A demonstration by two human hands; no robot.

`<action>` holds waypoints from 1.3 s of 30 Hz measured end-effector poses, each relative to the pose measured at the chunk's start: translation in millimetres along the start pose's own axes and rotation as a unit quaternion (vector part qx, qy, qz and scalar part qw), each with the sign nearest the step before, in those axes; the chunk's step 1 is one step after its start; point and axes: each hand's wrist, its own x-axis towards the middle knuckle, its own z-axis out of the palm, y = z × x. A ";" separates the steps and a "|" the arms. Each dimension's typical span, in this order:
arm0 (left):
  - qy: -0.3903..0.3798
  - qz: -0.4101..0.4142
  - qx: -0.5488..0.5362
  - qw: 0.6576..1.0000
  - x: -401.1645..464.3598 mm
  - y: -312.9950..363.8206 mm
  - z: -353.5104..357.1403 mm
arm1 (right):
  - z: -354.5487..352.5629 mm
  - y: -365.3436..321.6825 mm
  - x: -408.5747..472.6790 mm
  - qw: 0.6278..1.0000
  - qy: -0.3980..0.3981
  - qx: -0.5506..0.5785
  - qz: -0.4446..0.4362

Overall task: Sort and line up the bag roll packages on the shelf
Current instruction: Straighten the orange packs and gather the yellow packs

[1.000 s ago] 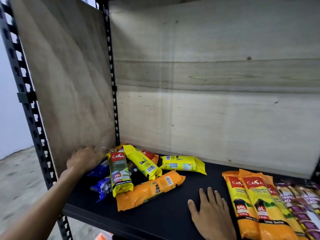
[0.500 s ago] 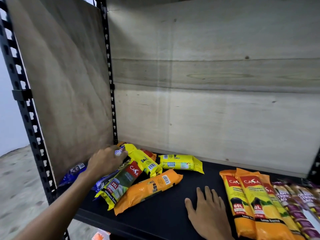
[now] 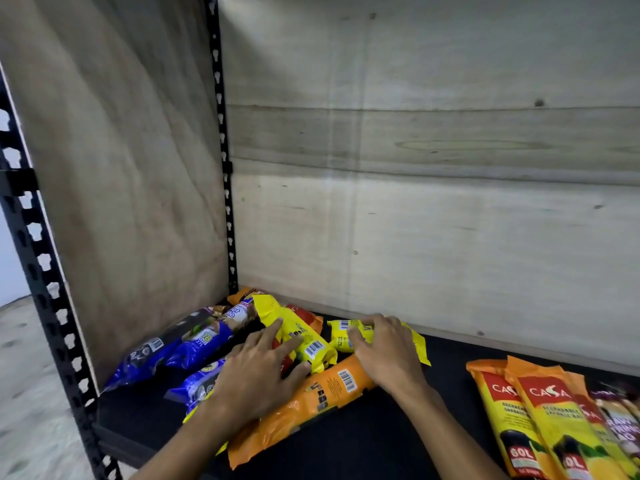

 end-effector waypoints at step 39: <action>-0.035 -0.002 -0.037 0.999 15.2 -31.5 9.9 | 88.0 -69.8 151.9 0.972 -0.230 0.007 -0.040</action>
